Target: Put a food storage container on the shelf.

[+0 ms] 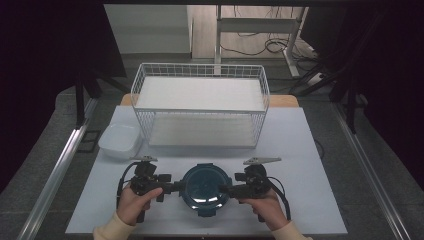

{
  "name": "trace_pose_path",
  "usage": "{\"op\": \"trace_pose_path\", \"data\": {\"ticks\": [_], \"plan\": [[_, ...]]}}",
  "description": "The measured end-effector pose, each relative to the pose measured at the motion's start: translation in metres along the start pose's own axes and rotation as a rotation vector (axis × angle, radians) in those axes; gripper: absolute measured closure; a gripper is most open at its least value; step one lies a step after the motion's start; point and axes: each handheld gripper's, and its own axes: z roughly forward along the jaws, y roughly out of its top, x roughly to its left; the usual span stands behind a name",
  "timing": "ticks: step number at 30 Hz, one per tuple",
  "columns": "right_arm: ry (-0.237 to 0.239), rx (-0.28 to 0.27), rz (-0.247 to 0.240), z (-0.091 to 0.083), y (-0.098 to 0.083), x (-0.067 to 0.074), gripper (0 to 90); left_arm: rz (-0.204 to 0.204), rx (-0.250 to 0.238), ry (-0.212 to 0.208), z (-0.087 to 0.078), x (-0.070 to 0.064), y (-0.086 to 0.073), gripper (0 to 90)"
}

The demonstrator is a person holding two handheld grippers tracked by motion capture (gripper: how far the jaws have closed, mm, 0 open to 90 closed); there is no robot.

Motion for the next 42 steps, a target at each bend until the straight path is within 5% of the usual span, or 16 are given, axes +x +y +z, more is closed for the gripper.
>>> {"op": "trace_pose_path", "data": {"ticks": [11,26,39,42], "plan": [[0.037,0.037,0.074,0.014,-0.004,-0.004,10.4,-0.085,-0.024,-0.041,0.013,0.006,-0.01,14.4],[0.083,0.091,0.19,0.03,-0.011,-0.008,12.6,-0.179,0.008,-0.13,0.035,0.01,-0.017,16.9],[0.104,0.099,0.291,0.028,-0.011,-0.014,20.8,-0.179,0.009,-0.058,0.042,0.005,-0.017,24.4],[0.116,0.092,0.319,0.026,-0.012,-0.017,23.8,-0.207,-0.004,-0.062,0.04,0.006,-0.018,27.9]]}}
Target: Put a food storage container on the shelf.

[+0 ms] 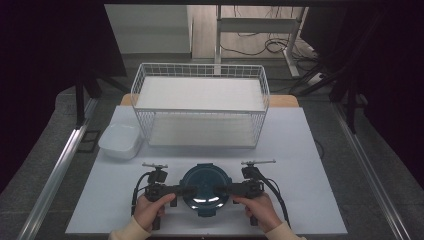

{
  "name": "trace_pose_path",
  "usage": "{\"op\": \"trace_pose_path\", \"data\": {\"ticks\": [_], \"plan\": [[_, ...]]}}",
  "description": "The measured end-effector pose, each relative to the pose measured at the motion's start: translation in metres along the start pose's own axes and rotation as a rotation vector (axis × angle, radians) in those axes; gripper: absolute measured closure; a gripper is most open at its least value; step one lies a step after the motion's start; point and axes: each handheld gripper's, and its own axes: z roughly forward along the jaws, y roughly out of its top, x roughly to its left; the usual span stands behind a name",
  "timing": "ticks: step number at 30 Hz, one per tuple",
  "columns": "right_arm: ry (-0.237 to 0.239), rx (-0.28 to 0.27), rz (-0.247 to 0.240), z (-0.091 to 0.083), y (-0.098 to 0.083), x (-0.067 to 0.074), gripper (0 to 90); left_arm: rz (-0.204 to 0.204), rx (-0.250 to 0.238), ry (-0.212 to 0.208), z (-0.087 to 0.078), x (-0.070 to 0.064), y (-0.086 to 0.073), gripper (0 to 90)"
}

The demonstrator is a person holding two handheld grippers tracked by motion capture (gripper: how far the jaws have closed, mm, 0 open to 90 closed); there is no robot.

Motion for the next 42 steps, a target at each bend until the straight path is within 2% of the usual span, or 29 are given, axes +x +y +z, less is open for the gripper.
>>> {"op": "trace_pose_path", "data": {"ticks": [8,13,26,36,42], "plan": [[0.014,-0.027,0.022,-0.006,-0.002,-0.001,30.2,-0.01,-0.018,0.002,-0.004,-0.003,-0.002,32.4],[0.028,-0.036,0.033,-0.011,-0.004,-0.002,33.3,0.001,-0.024,0.009,-0.006,-0.006,-0.003,34.1],[0.038,-0.056,0.035,-0.016,-0.006,-0.001,37.6,-0.014,-0.038,0.007,-0.011,-0.008,-0.003,37.1],[0.045,-0.079,0.033,-0.017,-0.006,0.003,39.5,0.017,-0.05,0.028,-0.015,-0.012,-0.002,38.3],[0.039,-0.088,0.01,-0.019,-0.005,0.006,39.9,0.025,-0.061,0.031,-0.017,-0.015,-0.002,38.5]]}}
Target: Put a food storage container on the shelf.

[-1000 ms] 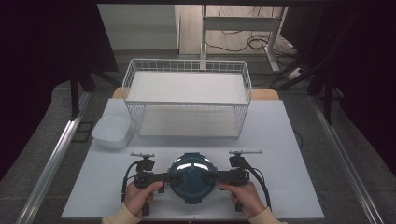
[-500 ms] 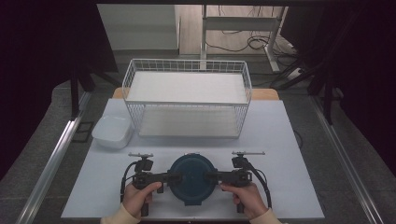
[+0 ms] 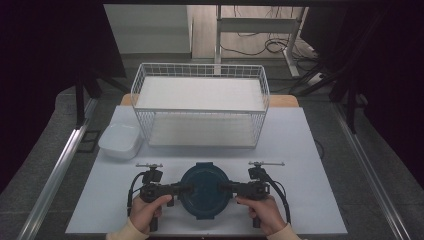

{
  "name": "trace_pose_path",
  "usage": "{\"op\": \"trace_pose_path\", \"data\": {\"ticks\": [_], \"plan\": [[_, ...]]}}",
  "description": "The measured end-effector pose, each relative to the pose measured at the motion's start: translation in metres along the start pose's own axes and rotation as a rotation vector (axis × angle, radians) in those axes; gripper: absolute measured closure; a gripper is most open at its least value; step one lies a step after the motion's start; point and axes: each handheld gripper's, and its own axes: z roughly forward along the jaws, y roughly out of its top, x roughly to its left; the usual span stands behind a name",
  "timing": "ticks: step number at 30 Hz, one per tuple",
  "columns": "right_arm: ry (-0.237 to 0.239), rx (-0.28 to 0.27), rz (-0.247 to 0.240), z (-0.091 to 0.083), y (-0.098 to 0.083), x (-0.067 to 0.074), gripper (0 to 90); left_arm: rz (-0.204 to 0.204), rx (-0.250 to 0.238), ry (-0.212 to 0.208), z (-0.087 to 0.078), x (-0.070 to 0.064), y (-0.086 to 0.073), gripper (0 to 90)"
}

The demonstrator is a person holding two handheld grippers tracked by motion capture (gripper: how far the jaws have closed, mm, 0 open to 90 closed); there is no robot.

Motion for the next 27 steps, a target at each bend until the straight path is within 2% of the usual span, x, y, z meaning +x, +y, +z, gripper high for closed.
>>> {"op": "trace_pose_path", "data": {"ticks": [12,27], "plan": [[-0.003,-0.015,-0.027,-0.003,0.001,0.006,39.9,0.023,-0.009,-0.001,-0.004,-0.004,0.002,38.8],[-0.02,-0.042,-0.098,-0.01,0.008,0.021,39.9,0.051,-0.031,-0.019,-0.013,-0.011,0.007,38.9]]}}
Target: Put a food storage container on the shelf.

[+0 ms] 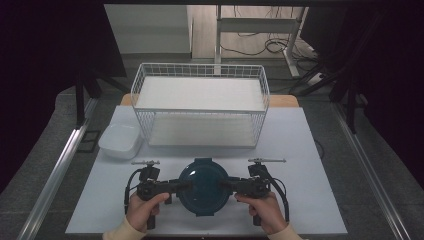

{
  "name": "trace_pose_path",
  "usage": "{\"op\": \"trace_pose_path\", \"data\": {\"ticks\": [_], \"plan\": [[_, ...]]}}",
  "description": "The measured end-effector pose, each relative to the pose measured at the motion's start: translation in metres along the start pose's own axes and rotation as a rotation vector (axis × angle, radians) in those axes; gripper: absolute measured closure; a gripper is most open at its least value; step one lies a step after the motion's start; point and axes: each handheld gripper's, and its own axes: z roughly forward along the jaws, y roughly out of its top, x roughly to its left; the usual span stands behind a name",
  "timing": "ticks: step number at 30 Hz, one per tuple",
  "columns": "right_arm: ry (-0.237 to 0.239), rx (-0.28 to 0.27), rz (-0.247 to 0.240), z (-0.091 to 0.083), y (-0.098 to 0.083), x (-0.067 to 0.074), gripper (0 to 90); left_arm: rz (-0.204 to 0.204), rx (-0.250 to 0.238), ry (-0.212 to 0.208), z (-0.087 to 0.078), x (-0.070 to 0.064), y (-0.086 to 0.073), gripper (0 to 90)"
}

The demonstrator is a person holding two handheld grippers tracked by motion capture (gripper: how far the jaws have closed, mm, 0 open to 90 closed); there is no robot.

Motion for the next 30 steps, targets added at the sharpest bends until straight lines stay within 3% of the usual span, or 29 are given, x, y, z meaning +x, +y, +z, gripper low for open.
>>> {"op": "trace_pose_path", "data": {"ticks": [16,30], "plan": [[0.002,-0.018,-0.036,-0.009,0.005,0.009,39.9,0.034,-0.017,0.003,-0.007,-0.011,0.005,39.0],[-0.002,-0.046,-0.049,-0.014,0.021,0.014,40.0,0.064,-0.026,-0.003,-0.01,-0.017,0.027,39.2]]}}
